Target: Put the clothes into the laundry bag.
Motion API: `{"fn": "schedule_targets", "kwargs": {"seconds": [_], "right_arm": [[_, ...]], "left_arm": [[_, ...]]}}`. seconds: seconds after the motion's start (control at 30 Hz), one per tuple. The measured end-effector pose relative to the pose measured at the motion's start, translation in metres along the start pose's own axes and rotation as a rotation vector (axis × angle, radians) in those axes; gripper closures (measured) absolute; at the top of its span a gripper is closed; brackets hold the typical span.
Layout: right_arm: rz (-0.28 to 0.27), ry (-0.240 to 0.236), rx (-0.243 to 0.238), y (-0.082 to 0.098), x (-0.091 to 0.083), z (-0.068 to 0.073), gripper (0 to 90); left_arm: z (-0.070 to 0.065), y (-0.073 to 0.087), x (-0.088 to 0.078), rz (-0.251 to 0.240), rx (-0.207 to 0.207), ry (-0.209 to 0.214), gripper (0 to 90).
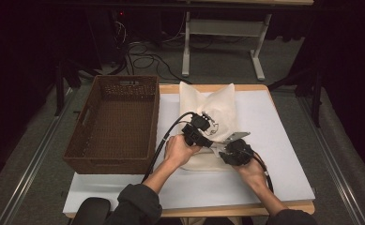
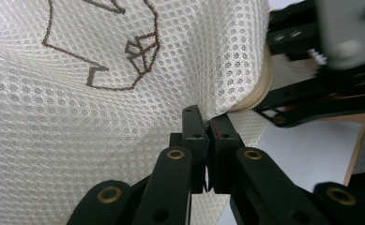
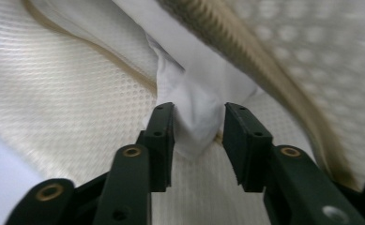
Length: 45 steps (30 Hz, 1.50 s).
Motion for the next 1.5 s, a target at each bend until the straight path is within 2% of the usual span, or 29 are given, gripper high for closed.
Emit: {"fn": "schedule_targets", "kwargs": {"seconds": [0.1,0.17,0.23,0.47,0.6,0.77,0.97,1.13,1.2,1.3,1.37,1.5], "right_arm": [[-0.003,-0.001,0.009,-0.003,0.007,-0.001,76.6],[-0.005,0.008,0.001,-0.007,0.009,-0.003,84.7],[-0.027,0.029,0.003,-0.010,0.010,-0.004,88.3],[-0.118,0.106,0.015,-0.028,0.014,-0.013,89.9],[-0.162,0.136,0.053,-0.038,0.018,-0.024,89.8],[-0.149,0.164,0.071,-0.041,0.028,-0.032,86.8],[-0.135,0.119,0.040,-0.037,0.012,-0.022,70.3],[-0.146,0.077,-0.007,-0.031,-0.012,-0.012,66.2],[-0.154,0.062,-0.004,-0.028,-0.020,-0.009,66.3],[-0.132,0.039,-0.012,-0.023,-0.025,-0.007,72.0],[-0.100,0.056,-0.025,-0.019,-0.022,-0.008,74.5],[-0.038,0.064,0.016,-0.012,-0.005,-0.017,79.0]], "left_arm": [[0.000,0.000,-0.001,-0.005,-0.002,0.008,87.1],[-0.001,0.000,0.000,-0.003,0.001,0.015,87.1],[-0.003,0.000,0.000,-0.004,0.001,0.026,87.2],[-0.004,0.000,-0.004,-0.013,-0.002,0.040,87.4],[-0.005,0.000,-0.002,-0.015,-0.012,0.049,87.4],[-0.003,0.000,0.006,0.002,-0.012,0.030,87.4],[-0.002,0.001,0.009,0.004,-0.004,0.013,87.1],[-0.001,0.001,0.007,-0.002,-0.007,0.007,86.9],[0.000,0.001,0.006,-0.007,-0.008,0.003,86.8],[0.001,0.001,0.004,-0.014,-0.015,0.004,86.7],[0.001,0.001,0.004,-0.012,-0.012,0.003,86.7],[0.000,0.001,0.004,-0.011,-0.013,0.005,86.6]]}}
Point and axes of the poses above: each handheld gripper's, and its own axes: x roughly forward along the jaws, y roughly out of its underside, z roughly to its left, the point moved 6 cm from there along x, roughly forward along the jaws, and after that the axes turned 11 degrees about -y, right-handed, at the moved point
